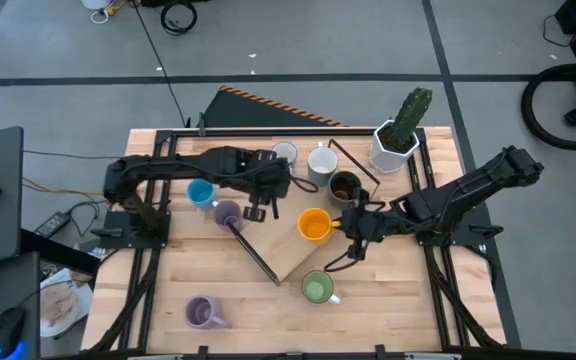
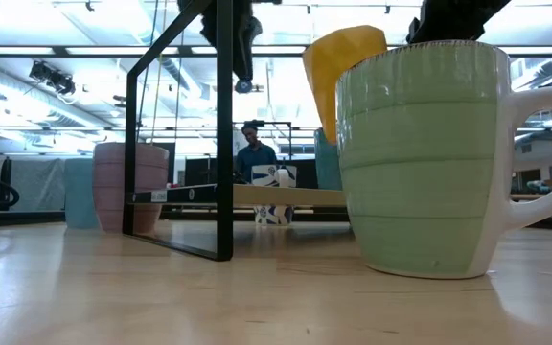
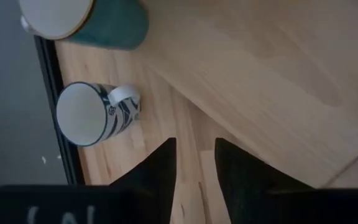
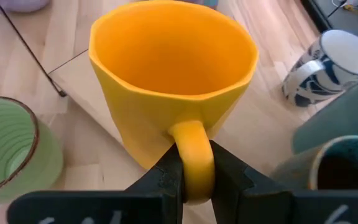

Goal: Place coffee mugs
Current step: Put the yellow mug on the shelf

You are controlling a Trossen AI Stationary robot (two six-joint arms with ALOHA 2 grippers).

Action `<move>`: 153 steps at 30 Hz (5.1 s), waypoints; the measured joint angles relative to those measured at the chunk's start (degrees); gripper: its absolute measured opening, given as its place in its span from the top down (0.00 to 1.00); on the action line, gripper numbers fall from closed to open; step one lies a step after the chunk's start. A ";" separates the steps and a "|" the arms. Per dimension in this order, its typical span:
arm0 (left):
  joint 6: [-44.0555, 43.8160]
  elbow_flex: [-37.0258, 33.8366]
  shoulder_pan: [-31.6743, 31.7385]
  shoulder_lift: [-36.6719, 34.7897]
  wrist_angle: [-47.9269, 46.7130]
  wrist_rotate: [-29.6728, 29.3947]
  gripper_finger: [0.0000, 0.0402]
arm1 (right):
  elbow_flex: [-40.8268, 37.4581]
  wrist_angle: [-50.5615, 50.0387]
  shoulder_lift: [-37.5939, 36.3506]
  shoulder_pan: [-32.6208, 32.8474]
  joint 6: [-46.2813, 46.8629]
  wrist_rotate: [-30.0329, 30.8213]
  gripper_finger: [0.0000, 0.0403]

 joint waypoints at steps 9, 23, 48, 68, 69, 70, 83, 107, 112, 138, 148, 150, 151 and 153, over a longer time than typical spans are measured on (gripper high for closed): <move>5.21 -23.43 6.58 -13.71 31.65 5.81 0.72 | -4.16 7.16 0.04 0.17 0.75 4.89 0.86; 3.00 -43.67 19.21 -19.18 73.45 17.68 0.72 | -5.44 10.96 0.54 0.65 16.60 16.87 0.86; 0.61 -44.93 19.83 -19.24 75.32 19.37 0.72 | -1.15 3.56 13.31 5.90 38.28 20.17 0.86; 3.08 -44.87 19.83 -19.24 75.27 19.26 0.72 | -1.06 -12.73 13.20 5.57 47.94 21.83 0.86; 3.06 -44.86 19.83 -19.24 75.28 19.26 0.72 | -1.06 -12.68 13.20 5.73 47.94 22.02 0.86; 3.06 -44.88 19.83 -19.24 75.30 19.23 0.72 | -1.06 -12.63 13.20 5.96 47.91 22.27 0.86; 1.95 -44.86 19.83 -19.22 73.59 19.28 0.72 | -3.24 -3.62 13.18 3.98 44.52 19.45 0.86; 2.13 -44.86 19.74 -19.22 71.73 19.37 0.72 | -4.31 -3.18 13.18 3.28 44.51 17.39 0.85; 2.14 -44.86 19.52 -19.22 71.62 19.34 0.72 | -4.42 -3.16 13.22 3.26 44.58 16.14 0.80; 2.14 -44.86 17.99 -19.16 73.26 18.75 0.71 | -2.53 -1.70 12.46 3.39 41.60 12.40 0.54; 2.12 -44.86 17.97 -19.01 71.74 18.71 0.62 | -1.58 -3.60 9.25 3.43 38.83 9.64 0.42; 2.12 -44.86 17.97 -18.73 71.29 18.11 0.58 | -1.56 -3.73 8.32 3.43 38.83 8.72 0.38; 2.09 -44.86 17.97 -18.70 70.80 17.63 0.56 | -1.56 -3.71 7.79 3.45 38.81 8.13 0.37; 1.81 -44.75 17.99 -18.34 70.83 16.77 0.54 | -1.56 -4.10 6.57 3.50 38.81 7.18 0.35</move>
